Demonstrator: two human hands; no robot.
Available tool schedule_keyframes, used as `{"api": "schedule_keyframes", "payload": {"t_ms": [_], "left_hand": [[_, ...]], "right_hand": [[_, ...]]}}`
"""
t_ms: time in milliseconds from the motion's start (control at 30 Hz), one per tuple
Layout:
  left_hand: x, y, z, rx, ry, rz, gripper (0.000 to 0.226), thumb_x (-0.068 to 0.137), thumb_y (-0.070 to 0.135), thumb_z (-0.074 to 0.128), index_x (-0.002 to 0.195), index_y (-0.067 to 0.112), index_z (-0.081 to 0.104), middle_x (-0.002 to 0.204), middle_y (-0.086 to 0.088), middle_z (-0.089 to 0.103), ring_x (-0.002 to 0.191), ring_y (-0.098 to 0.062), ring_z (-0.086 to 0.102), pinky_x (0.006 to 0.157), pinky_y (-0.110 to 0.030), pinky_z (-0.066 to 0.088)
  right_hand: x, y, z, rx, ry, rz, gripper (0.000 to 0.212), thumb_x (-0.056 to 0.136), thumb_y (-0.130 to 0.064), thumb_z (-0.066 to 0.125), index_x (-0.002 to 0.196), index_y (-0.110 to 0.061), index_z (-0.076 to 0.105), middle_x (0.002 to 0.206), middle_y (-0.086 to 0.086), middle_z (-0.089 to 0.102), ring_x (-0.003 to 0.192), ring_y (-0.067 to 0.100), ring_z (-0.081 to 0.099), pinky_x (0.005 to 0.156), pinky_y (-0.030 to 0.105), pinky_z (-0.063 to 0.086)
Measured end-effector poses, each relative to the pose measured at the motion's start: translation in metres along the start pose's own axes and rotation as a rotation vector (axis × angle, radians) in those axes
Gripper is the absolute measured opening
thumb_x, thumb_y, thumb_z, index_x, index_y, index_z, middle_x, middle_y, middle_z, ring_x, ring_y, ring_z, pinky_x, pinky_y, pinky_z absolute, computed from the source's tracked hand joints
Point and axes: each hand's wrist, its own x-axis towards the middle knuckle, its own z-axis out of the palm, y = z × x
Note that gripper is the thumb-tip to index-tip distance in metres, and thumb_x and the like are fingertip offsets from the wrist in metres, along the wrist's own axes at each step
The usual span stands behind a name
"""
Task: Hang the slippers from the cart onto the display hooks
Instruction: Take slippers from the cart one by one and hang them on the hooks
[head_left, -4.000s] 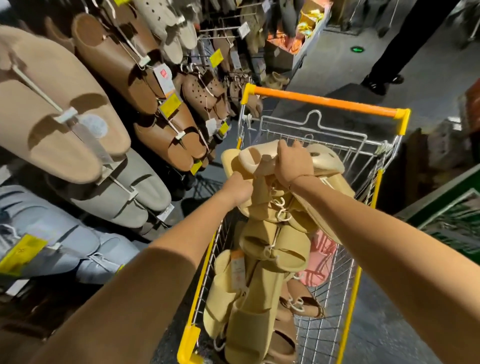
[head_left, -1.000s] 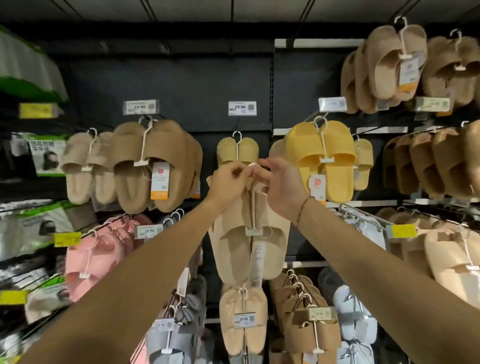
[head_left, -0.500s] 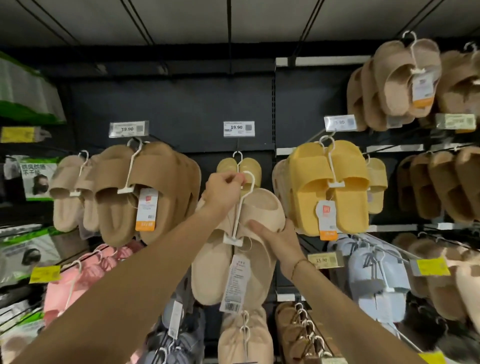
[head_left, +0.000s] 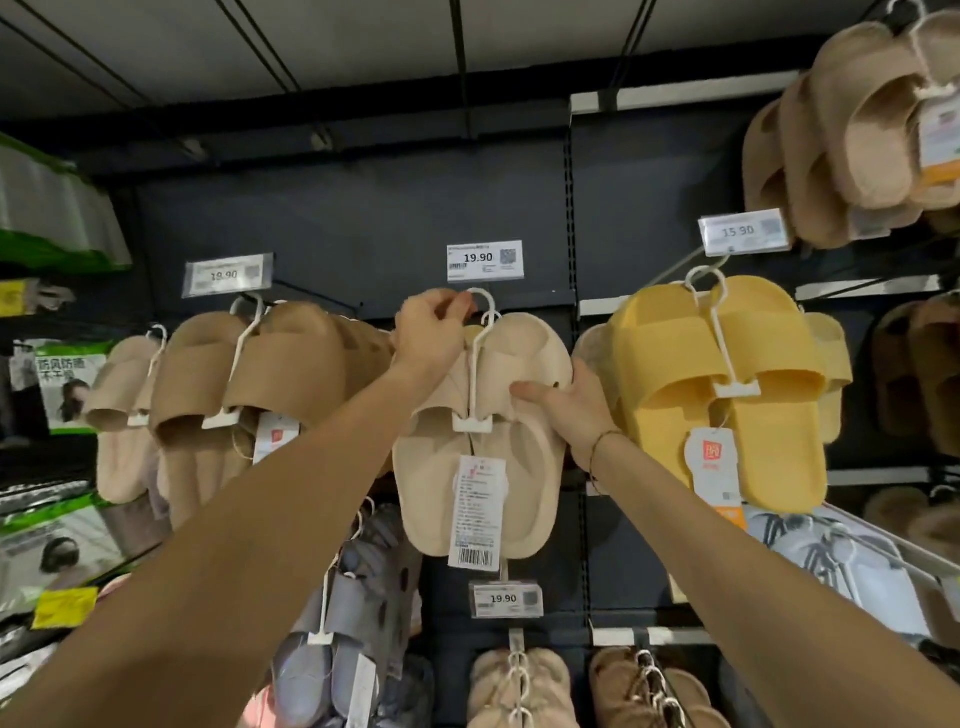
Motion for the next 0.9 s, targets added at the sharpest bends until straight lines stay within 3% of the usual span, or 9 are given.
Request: {"api": "schedule_keyframes", "payload": {"t_ms": [133, 233, 300, 467, 633, 767, 900], "left_hand": [[0.015, -0.007, 0.004, -0.036, -0.068, 0.105, 0.024, 0.088, 0.049, 0.057, 0.090, 0.034, 0.076, 0.090, 0.012, 0.078, 0.093, -0.012, 0.073, 0.094, -0.047, 0.055], [0.015, -0.003, 0.007, -0.111, -0.080, 0.162, 0.023, 0.095, 0.035, 0.060, 0.098, 0.022, 0.078, 0.092, 0.006, 0.078, 0.091, -0.015, 0.074, 0.092, -0.046, 0.056], [0.015, -0.004, 0.009, -0.124, -0.055, 0.183, 0.023, 0.097, 0.032, 0.060, 0.096, 0.018, 0.078, 0.090, 0.005, 0.078, 0.090, -0.015, 0.073, 0.090, -0.045, 0.056], [0.017, -0.008, 0.022, -0.012, 0.039, 0.133, 0.024, 0.095, 0.036, 0.053, 0.082, 0.029, 0.072, 0.083, 0.007, 0.075, 0.086, -0.018, 0.070, 0.087, -0.045, 0.055], [0.021, -0.020, 0.020, -0.066, 0.160, 0.199, 0.021, 0.101, 0.021, 0.052, 0.088, 0.013, 0.066, 0.086, 0.000, 0.069, 0.079, -0.013, 0.062, 0.077, -0.038, 0.053], [0.021, -0.017, 0.010, -0.090, 0.138, 0.344, 0.020, 0.102, 0.014, 0.051, 0.089, 0.007, 0.064, 0.086, 0.001, 0.068, 0.079, -0.009, 0.061, 0.070, -0.024, 0.050], [0.020, -0.014, 0.008, -0.128, 0.065, 0.390, 0.019, 0.102, 0.018, 0.052, 0.099, 0.011, 0.069, 0.095, 0.005, 0.071, 0.088, -0.008, 0.065, 0.078, -0.032, 0.056]], "right_hand": [[0.008, 0.000, -0.001, 0.068, 0.008, -0.043, 0.056, 0.072, -0.023, 0.086, 0.120, -0.021, 0.057, 0.112, 0.004, 0.068, 0.101, 0.022, 0.067, 0.086, 0.050, 0.059], [0.010, -0.003, -0.008, 0.093, 0.015, -0.077, 0.053, 0.074, -0.019, 0.085, 0.120, -0.024, 0.058, 0.112, 0.003, 0.070, 0.101, 0.023, 0.069, 0.085, 0.049, 0.059], [0.013, -0.007, -0.011, 0.104, 0.023, -0.094, 0.052, 0.074, -0.019, 0.085, 0.118, -0.026, 0.059, 0.111, 0.002, 0.071, 0.099, 0.023, 0.070, 0.083, 0.050, 0.060], [0.020, -0.018, -0.011, 0.049, 0.075, -0.064, 0.053, 0.072, -0.022, 0.086, 0.117, -0.022, 0.058, 0.109, 0.003, 0.070, 0.097, 0.024, 0.070, 0.083, 0.050, 0.060], [0.028, -0.026, -0.007, 0.011, 0.046, -0.146, 0.055, 0.073, -0.023, 0.086, 0.119, -0.023, 0.057, 0.110, -0.001, 0.070, 0.098, 0.020, 0.069, 0.083, 0.045, 0.061], [0.033, -0.029, -0.005, 0.000, 0.015, -0.221, 0.057, 0.073, -0.022, 0.086, 0.121, -0.022, 0.057, 0.113, -0.001, 0.070, 0.101, 0.018, 0.069, 0.084, 0.044, 0.061], [0.033, -0.023, -0.008, 0.036, 0.035, -0.251, 0.054, 0.075, -0.021, 0.085, 0.121, -0.021, 0.058, 0.111, -0.001, 0.071, 0.098, 0.018, 0.071, 0.080, 0.043, 0.062]]}}
